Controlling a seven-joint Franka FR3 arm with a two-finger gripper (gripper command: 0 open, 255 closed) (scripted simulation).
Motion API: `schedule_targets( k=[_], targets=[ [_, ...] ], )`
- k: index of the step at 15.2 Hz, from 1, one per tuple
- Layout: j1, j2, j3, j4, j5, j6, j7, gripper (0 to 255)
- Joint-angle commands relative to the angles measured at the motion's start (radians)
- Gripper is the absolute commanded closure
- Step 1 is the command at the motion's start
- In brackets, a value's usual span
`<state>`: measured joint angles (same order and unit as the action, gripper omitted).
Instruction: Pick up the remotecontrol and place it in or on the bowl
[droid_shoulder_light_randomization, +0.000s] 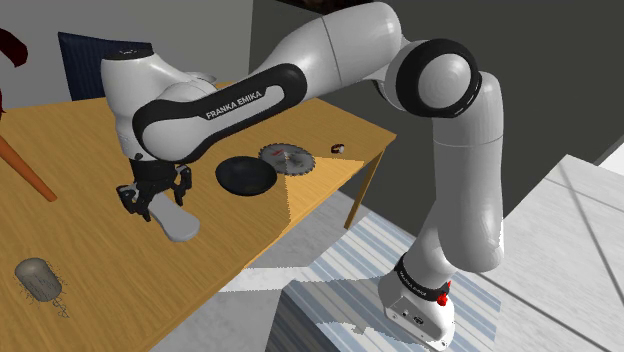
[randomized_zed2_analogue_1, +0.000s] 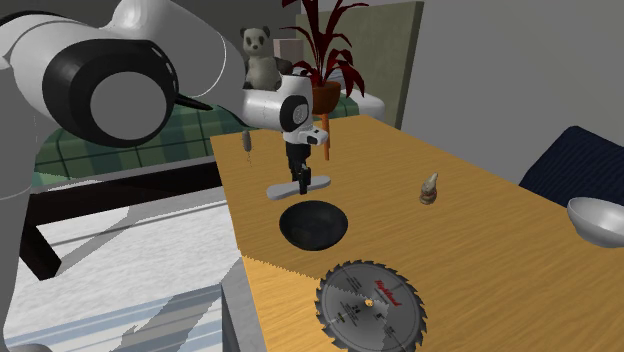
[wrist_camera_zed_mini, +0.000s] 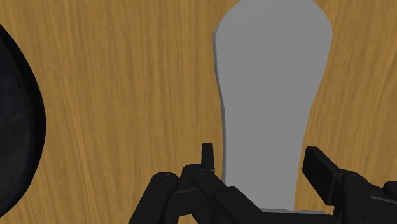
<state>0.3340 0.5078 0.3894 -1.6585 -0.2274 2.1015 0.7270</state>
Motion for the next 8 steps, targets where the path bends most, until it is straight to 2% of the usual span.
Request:
schedule_targets(
  k=[1,8],
  targets=[
    [0.0,0.0,0.0,0.0,0.0,0.0,0.0,255],
    [-0.005,-0.035,0.009,0.032,0.017,-0.063,-0.011,255]
  ],
)
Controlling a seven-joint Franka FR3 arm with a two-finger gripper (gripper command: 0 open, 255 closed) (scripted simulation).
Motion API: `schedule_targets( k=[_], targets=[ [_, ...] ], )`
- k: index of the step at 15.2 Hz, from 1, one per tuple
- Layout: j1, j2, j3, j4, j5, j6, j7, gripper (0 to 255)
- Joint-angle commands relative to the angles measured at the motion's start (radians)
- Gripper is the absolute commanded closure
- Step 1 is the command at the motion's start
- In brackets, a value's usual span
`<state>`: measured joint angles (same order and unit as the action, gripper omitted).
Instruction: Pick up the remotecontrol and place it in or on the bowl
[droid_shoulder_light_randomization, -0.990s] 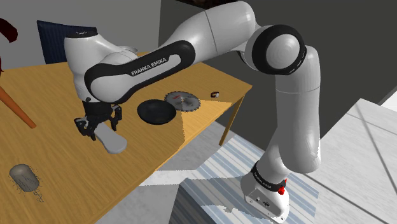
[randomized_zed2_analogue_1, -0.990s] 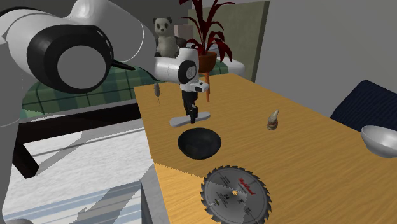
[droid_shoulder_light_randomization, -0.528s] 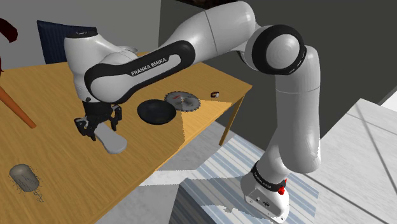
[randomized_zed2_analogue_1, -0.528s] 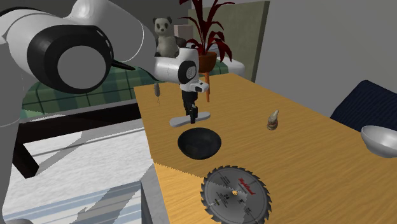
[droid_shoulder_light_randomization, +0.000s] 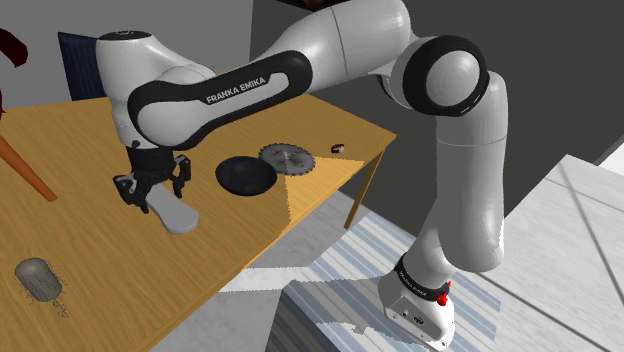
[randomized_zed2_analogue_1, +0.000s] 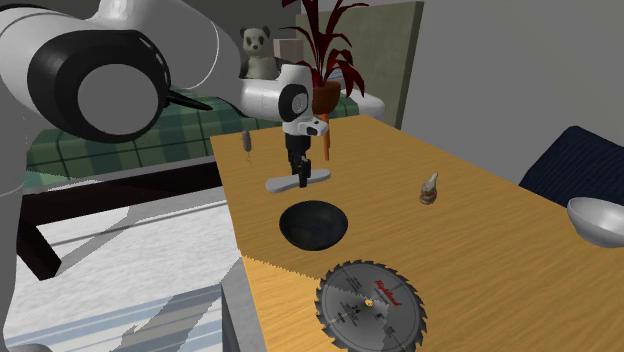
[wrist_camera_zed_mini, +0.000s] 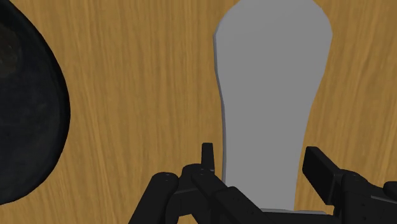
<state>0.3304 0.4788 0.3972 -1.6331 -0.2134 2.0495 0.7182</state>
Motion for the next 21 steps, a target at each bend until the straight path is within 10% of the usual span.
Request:
schedule_targets(
  k=[1,17,21],
  targets=[
    [-0.001,-0.011,0.003,0.012,0.005,-0.022,-0.004,255],
    [-0.001,-0.067,0.018,0.148,0.035,-0.208,-0.026,255],
    [-0.085,-0.198,0.011,-0.03,0.085,-0.15,-0.107,255]
  ],
)
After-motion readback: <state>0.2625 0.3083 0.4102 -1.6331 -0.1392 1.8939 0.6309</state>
